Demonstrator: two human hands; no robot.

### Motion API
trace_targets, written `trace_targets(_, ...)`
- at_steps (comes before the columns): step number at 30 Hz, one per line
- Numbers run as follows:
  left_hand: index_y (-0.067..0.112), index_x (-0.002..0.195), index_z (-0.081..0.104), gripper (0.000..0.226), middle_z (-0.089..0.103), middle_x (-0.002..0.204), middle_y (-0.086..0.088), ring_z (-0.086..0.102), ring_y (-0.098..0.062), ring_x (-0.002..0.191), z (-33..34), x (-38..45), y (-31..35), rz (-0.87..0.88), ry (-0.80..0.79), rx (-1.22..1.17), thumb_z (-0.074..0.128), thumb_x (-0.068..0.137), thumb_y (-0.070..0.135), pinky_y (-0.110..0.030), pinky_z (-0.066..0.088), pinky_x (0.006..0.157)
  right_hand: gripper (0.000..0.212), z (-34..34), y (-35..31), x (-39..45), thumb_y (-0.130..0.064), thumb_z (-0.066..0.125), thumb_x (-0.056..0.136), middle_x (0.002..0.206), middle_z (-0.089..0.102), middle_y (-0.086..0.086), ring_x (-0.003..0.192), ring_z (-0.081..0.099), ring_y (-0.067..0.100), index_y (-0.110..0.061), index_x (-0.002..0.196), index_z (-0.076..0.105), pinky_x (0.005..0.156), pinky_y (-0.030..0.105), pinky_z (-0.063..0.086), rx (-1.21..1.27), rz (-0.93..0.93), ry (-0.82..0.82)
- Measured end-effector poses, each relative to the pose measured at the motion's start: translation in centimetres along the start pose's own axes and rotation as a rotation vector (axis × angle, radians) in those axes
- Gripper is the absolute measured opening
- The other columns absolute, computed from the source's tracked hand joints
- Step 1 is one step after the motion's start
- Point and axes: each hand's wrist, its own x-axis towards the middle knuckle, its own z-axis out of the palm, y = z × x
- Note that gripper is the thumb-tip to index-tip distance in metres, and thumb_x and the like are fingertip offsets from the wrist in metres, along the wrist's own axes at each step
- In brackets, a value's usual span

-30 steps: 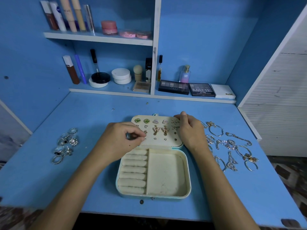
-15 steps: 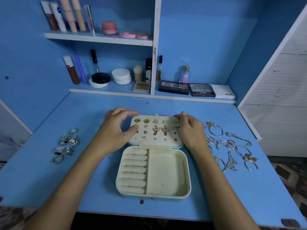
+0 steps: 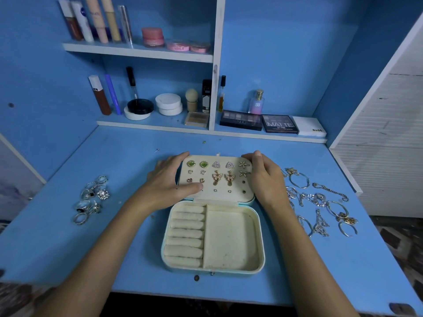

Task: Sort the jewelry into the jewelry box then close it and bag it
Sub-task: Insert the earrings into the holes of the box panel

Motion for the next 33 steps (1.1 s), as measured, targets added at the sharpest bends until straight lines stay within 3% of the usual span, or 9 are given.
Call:
trace_targets(4, 0.034, 0.154, 0.021, 0.083, 0.032, 0.145, 0.013, 0.018, -0.013, 0.142, 0.1, -0.1, 0.4, -0.009, -0.016, 0.009, 0.071, 0.088, 0.038, -0.038, 0.016, 0.114, 0.043, 0.0, -0.1, -0.1, -0.041, 0.033, 0.106, 0.101, 0.07, -0.014, 0.099, 0.06, 0.002, -0.027, 0.098, 0.073, 0.077, 0.02, 0.043, 0.022, -0.001, 0.008)
trace_targets(10, 0.033, 0.151, 0.026, 0.08, 0.03, 0.125, 0.018, 0.02, -0.012, 0.139, 0.0, 0.0, 0.4, -0.005, -0.022, 0.003, 0.072, 0.087, 0.039, -0.034, 0.019, 0.11, 0.042, 0.1, 0.1, 0.1, -0.043, 0.035, 0.105, 0.095, 0.072, -0.011, 0.094, 0.064, 0.007, -0.028, 0.095, 0.073, 0.077, 0.026, 0.047, -0.002, 0.008, 0.005)
trace_targets(13, 0.033, 0.148, 0.028, 0.085, 0.031, 0.119, 0.02, 0.022, -0.009, 0.133, 0.0, 0.0, 0.2, 0.003, -0.03, 0.002, 0.074, 0.078, 0.05, -0.032, 0.019, 0.108, 0.038, 0.1, 0.0, 0.4, -0.04, 0.039, 0.104, 0.091, 0.072, -0.009, 0.091, 0.065, 0.01, -0.025, 0.094, 0.073, 0.075, 0.026, 0.048, -0.027, 0.006, 0.001)
trace_targets(18, 0.033, 0.145, 0.032, 0.088, 0.023, 0.101, 0.039, 0.015, 0.008, 0.097, 0.3, -0.1, -0.1, 0.056, 0.002, -0.027, 0.058, 0.064, 0.056, -0.029, 0.019, 0.102, 0.037, -0.2, -0.5, 1.6, -0.037, 0.044, 0.103, 0.085, 0.071, -0.01, 0.084, 0.064, 0.008, -0.02, 0.095, 0.075, 0.069, 0.021, 0.045, -0.103, 0.027, -0.026)
trace_targets(20, 0.034, 0.144, 0.032, 0.087, 0.022, 0.102, 0.041, 0.015, 0.01, 0.092, 0.3, 0.0, -0.2, 0.068, 0.008, -0.027, 0.058, 0.064, 0.056, -0.029, 0.02, 0.102, 0.036, -0.3, -0.8, 2.3, -0.036, 0.045, 0.103, 0.084, 0.07, -0.014, 0.082, 0.062, 0.004, -0.018, 0.095, 0.075, 0.068, 0.02, 0.044, -0.136, 0.038, -0.041)
trace_targets(23, 0.035, 0.143, 0.032, 0.087, 0.029, 0.106, 0.032, 0.015, 0.009, 0.103, 0.4, 0.1, -0.5, 0.076, 0.008, -0.031, 0.058, 0.064, 0.058, -0.031, 0.019, 0.105, 0.032, -0.1, -1.6, 3.4, -0.035, 0.048, 0.102, 0.082, 0.07, -0.006, 0.077, 0.063, 0.013, -0.021, 0.091, 0.074, 0.069, 0.024, 0.049, -0.209, 0.015, -0.073)
trace_targets(27, 0.035, 0.143, 0.032, 0.086, 0.034, 0.12, 0.022, 0.022, 0.001, 0.123, 0.6, 0.3, -1.0, 0.097, 0.013, -0.023, 0.058, 0.065, 0.06, -0.033, 0.019, 0.107, 0.023, 0.6, -2.8, 5.6, -0.031, 0.055, 0.1, 0.09, 0.074, 0.003, 0.085, 0.066, 0.021, -0.02, 0.093, 0.074, 0.076, 0.034, 0.055, -0.32, -0.073, -0.132)
trace_targets(31, 0.035, 0.144, 0.031, 0.086, 0.032, 0.118, 0.023, 0.02, 0.004, 0.112, 0.6, 0.3, -1.0, 0.098, 0.02, -0.033, 0.058, 0.065, 0.058, -0.032, 0.019, 0.106, 0.016, 2.2, -3.7, 7.8, -0.025, 0.06, 0.098, 0.086, 0.069, -0.007, 0.082, 0.064, 0.012, -0.018, 0.094, 0.073, 0.06, 0.015, 0.043, -0.466, -0.241, -0.248)
trace_targets(33, 0.035, 0.143, 0.031, 0.088, 0.033, 0.121, 0.023, 0.022, 0.001, 0.123, 0.7, 0.4, -1.2, 0.103, 0.023, -0.023, 0.058, 0.064, 0.06, -0.034, 0.02, 0.109, 0.015, 3.3, -3.8, 9.0, -0.023, 0.061, 0.097, 0.089, 0.07, -0.006, 0.081, 0.061, 0.009, -0.019, 0.096, 0.075, 0.06, 0.008, 0.039, -0.542, -0.315, -0.301)
